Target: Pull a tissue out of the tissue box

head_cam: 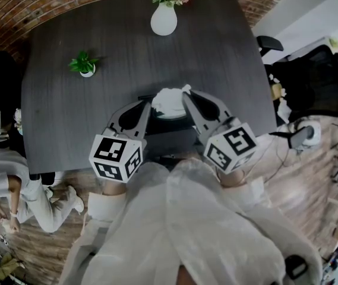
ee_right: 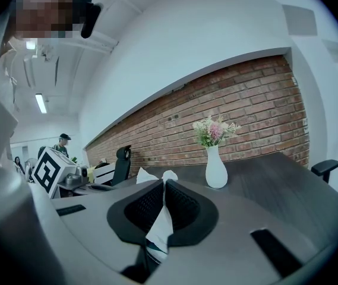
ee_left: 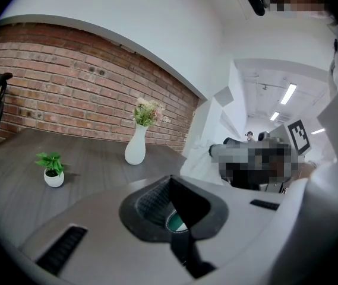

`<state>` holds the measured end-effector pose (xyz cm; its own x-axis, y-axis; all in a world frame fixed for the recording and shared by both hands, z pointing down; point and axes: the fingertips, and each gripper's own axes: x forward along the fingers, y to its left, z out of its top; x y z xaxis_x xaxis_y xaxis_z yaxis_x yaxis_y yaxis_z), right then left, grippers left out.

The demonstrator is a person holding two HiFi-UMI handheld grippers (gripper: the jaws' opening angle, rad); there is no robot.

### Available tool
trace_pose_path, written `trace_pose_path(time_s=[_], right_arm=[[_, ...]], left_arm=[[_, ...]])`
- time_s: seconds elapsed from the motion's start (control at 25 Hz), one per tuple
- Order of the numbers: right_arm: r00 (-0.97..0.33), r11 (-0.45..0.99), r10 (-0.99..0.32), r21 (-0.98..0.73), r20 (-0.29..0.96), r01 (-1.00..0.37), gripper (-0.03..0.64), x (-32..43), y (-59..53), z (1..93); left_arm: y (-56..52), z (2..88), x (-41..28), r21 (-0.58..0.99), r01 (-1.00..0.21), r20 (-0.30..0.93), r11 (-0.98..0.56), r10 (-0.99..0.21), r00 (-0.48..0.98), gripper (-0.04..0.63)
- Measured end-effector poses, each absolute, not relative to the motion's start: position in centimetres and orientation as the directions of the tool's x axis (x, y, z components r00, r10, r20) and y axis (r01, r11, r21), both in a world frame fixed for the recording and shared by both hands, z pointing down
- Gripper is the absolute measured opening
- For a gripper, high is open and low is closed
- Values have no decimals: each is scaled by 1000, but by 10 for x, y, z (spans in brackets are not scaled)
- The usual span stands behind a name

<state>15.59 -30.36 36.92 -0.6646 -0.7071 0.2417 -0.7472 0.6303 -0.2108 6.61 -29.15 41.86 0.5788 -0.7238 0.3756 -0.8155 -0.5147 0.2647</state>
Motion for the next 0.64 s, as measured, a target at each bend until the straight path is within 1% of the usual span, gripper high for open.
trace_pose_path(time_s=[0.64], right_arm=[[-663,628,-706,-213,248,-748,14,158,-300,371]], left_arm=[[-288,423,63,280,-817,383,-504,-722,576,5]])
